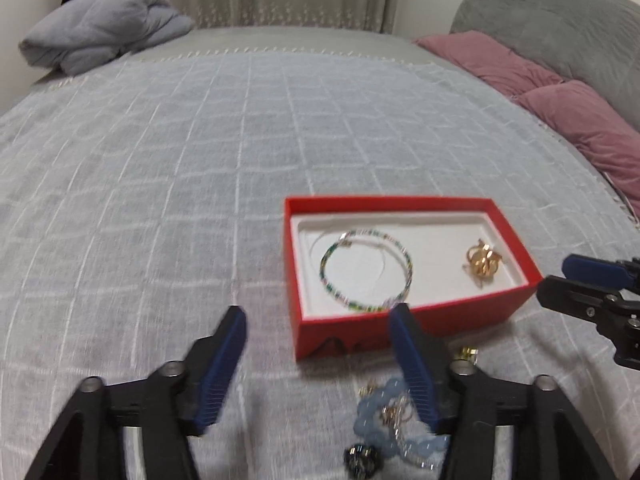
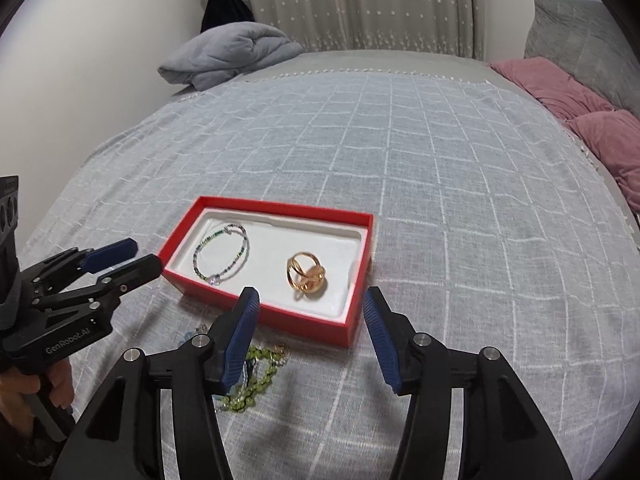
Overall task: Organize jewelry
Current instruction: 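Move the left tool back to the pile and grasp the black crystal ring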
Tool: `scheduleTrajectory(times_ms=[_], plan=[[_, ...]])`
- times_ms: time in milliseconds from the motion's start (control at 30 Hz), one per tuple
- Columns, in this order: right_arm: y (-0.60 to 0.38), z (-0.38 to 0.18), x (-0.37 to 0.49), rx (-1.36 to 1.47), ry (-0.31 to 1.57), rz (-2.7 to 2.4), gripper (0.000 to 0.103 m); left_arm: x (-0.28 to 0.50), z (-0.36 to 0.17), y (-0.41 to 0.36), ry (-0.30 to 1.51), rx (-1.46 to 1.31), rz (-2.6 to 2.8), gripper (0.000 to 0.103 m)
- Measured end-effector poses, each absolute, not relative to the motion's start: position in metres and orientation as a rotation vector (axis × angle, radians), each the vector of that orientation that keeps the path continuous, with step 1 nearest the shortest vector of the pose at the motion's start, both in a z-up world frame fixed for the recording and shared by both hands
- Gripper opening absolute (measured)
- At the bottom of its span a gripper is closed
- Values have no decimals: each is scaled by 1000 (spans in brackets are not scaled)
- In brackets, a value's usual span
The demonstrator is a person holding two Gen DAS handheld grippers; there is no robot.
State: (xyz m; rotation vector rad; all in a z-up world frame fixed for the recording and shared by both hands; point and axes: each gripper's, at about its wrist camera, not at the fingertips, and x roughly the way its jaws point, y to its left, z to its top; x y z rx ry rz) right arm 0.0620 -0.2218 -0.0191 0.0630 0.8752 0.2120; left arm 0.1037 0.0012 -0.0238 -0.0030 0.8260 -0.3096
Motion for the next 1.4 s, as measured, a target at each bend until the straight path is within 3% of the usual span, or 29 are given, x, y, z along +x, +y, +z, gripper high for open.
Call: scheduleTrajectory(times_ms=[167, 300, 400, 867, 1067, 1133, 1233, 1400], plan=[[-225, -27, 48, 76, 920, 188, 58, 96, -35, 8, 895, -19, -294, 82], [-224, -35, 37, 65, 955, 170, 70, 89, -44, 13, 935, -6, -279, 88], [-222, -40, 29, 53, 970, 164, 72, 83, -50, 20, 955, 2, -266, 93], [-209, -71, 7, -59, 1057, 141, 73, 53, -75, 23, 1025, 51, -382, 92], [-209, -72, 8, -55, 1063, 136, 73, 53, -77, 10, 1046, 21, -438, 71], [-209, -72, 8, -56, 1062, 136, 73, 53, -77, 3, 1053, 22, -466, 46], [-208, -73, 9, -56, 1067, 140, 73, 55, -79, -3, 1054, 17, -469, 36], [-205, -74, 9, -65, 1069, 147, 73, 62, -81, -7, 1063, -22, -485, 33]])
